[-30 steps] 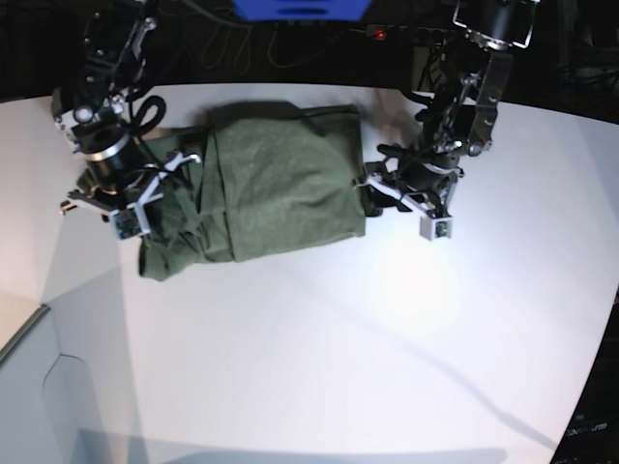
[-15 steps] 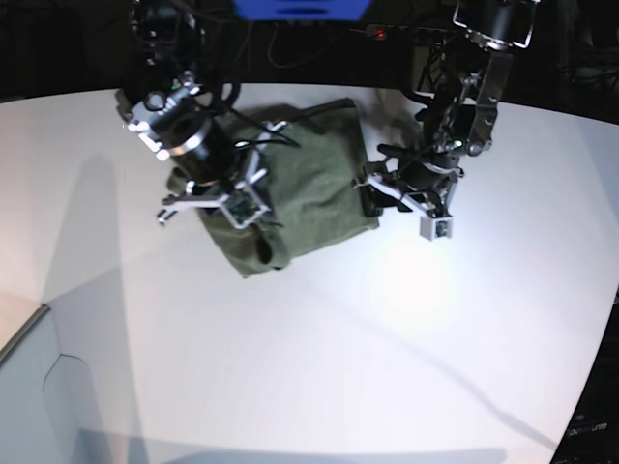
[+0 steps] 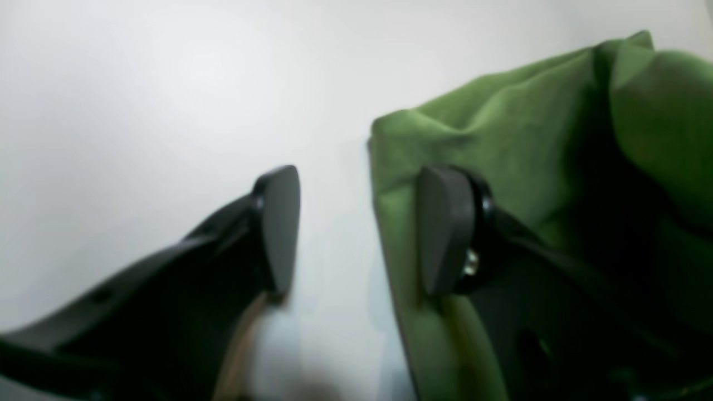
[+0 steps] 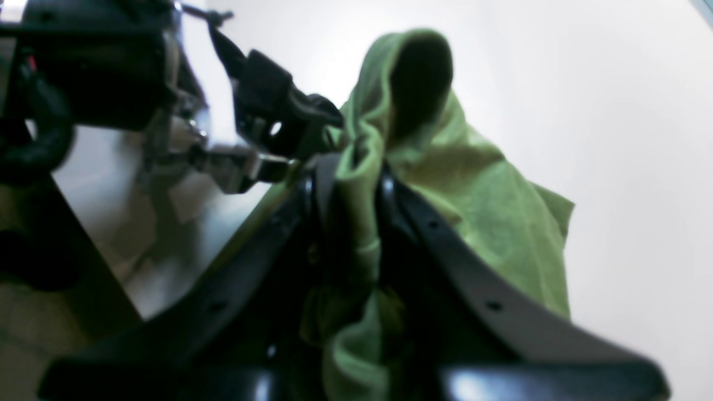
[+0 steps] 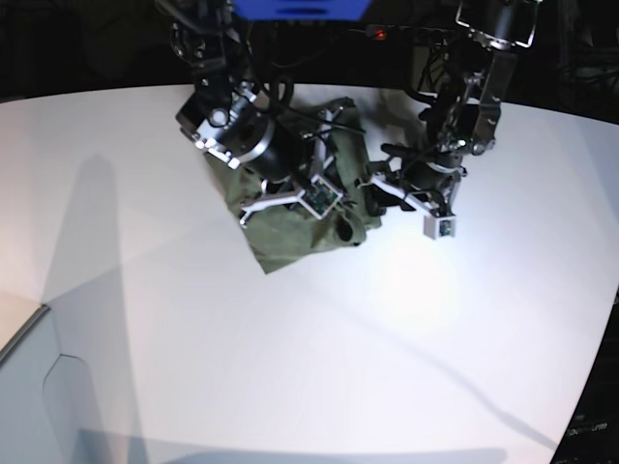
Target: Layout the t-shirt on the table in an organized manner, then fold the t-shirt properly
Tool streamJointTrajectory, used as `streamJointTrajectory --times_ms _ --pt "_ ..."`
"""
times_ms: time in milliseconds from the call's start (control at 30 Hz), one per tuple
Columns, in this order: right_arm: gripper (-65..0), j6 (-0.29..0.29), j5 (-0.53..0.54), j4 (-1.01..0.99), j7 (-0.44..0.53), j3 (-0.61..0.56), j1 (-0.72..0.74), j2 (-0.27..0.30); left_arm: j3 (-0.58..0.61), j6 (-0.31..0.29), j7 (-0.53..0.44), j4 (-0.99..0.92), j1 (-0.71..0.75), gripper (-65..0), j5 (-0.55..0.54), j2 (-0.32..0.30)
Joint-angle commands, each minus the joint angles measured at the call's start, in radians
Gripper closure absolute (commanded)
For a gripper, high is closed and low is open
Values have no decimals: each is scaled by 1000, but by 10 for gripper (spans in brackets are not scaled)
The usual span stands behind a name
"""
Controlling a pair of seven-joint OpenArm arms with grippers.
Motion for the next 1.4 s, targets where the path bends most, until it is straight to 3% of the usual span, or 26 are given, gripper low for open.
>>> streamJointTrajectory --times_ms 0,233,533,633,800,933,1167,1367 --pt "0 0 18 9 31 -3 22 -8 -4 4 4 22 2 -329 -3 -8" --pt "0 0 20 -4 31 -7 45 -8 -16 10 4 187 92 -330 -6 -87" --pt "-6 0 20 -152 25 -9 96 -8 -220 4 4 262 186 -332 -6 -98" --pt "-103 0 20 -167 25 -12 105 -8 -237 2 4 252 201 -332 -6 -100" --pt "-327 0 34 -80 32 -57 98 -8 -237 2 4 251 207 -332 -6 -98" --pt "-409 0 89 65 25 -34 70 -8 -236 2 4 257 215 -332 -6 -98" --pt "-416 0 90 171 23 129 25 -8 -230 2 4 297 234 -333 -7 -97" --pt "-375 0 92 137 32 172 -47 -8 -231 2 4 292 243 -333 -126 -104"
